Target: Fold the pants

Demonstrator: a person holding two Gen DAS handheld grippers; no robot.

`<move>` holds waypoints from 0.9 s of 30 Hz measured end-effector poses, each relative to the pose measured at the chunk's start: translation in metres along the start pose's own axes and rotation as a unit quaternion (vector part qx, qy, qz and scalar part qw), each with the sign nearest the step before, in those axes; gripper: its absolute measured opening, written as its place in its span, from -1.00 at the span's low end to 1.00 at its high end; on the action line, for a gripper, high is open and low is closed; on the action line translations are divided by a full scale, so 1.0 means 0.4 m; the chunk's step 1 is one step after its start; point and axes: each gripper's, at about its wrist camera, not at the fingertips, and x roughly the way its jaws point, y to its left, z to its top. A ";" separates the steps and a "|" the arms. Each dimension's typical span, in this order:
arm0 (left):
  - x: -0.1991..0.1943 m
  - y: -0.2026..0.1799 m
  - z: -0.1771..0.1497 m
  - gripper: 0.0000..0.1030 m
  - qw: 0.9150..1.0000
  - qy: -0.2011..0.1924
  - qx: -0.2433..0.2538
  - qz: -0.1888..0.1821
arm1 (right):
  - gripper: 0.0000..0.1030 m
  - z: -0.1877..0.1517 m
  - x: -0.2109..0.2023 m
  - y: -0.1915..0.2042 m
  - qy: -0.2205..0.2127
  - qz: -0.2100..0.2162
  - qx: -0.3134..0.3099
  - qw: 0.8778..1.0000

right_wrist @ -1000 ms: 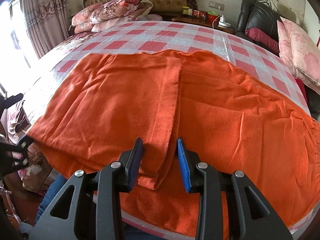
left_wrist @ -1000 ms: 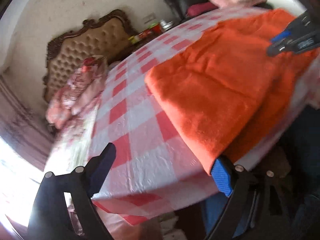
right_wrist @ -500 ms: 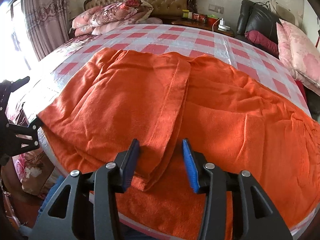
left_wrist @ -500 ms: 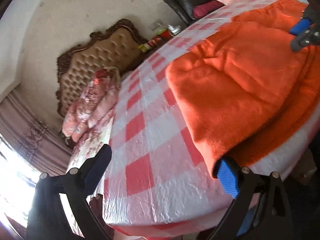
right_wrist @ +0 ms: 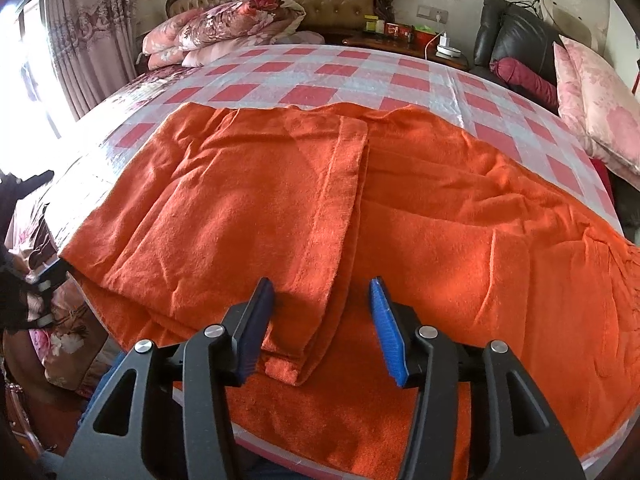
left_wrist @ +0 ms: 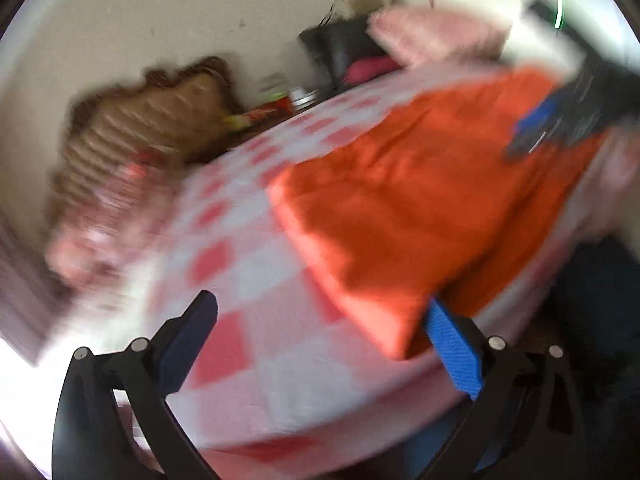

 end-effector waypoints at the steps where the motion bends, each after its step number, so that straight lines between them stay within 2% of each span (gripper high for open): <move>1: -0.009 0.003 0.000 0.96 1.000 -0.014 0.005 -0.010 | -0.02 -0.002 0.000 0.001 0.001 -0.001 -0.001 1.000; 3: -0.013 0.005 -0.002 0.96 1.000 -0.013 0.022 -0.009 | -0.02 -0.002 -0.001 0.001 0.004 -0.003 -0.001 1.000; 5: -0.032 0.012 0.000 0.96 0.999 -0.021 0.007 -0.033 | 0.00 0.003 -0.005 -0.008 0.013 0.000 0.003 1.000; 7: -0.061 0.054 0.030 0.96 0.995 -0.052 -0.056 -0.068 | 0.01 0.013 -0.021 -0.019 0.012 -0.007 0.009 1.000; 8: -0.064 0.078 0.048 0.88 0.992 -0.056 -0.088 -0.069 | 0.01 0.028 -0.039 -0.026 0.001 -0.008 0.010 1.000; 9: -0.043 0.107 0.079 0.72 0.991 -0.043 -0.116 -0.050 | 0.01 0.045 -0.055 -0.032 -0.010 -0.007 0.011 1.000; 11: 0.029 0.136 0.141 -0.37 0.993 -0.004 -0.121 -0.016 | 0.01 0.103 -0.088 -0.040 -0.042 -0.012 0.010 0.999; 13: 0.101 0.152 0.189 -0.50 0.993 0.020 -0.117 -0.019 | 0.03 0.158 -0.091 -0.036 -0.058 -0.018 0.001 0.998; 14: 0.145 0.159 0.210 -0.56 0.991 0.034 -0.121 -0.039 | 0.03 0.196 -0.070 -0.033 -0.058 -0.008 -0.004 0.998; 16: 0.232 0.169 0.238 -0.57 0.988 0.067 -0.126 -0.060 | 0.02 0.237 -0.021 -0.031 -0.042 0.000 -0.005 0.999; 19: 0.350 0.182 0.245 -0.57 0.985 0.124 -0.112 -0.037 | -0.04 0.279 0.077 -0.022 -0.008 -0.011 -0.026 1.000; 20: 0.392 0.195 0.239 -0.56 0.983 0.143 -0.113 -0.030 | -0.14 0.284 0.107 -0.029 0.005 -0.023 -0.027 0.999; 22: 0.414 0.220 0.237 -0.54 0.983 0.138 -0.116 -0.033 | -0.21 0.274 0.152 -0.054 0.030 -0.045 -0.022 0.998; 25: 0.396 0.232 0.242 -0.50 0.983 0.127 -0.130 -0.024 | -0.16 0.255 0.155 -0.079 0.022 -0.028 -0.014 0.999; 27: 0.376 0.234 0.240 -0.25 0.983 0.113 -0.141 -0.040 | -0.11 0.252 0.155 -0.078 0.019 -0.028 -0.014 0.999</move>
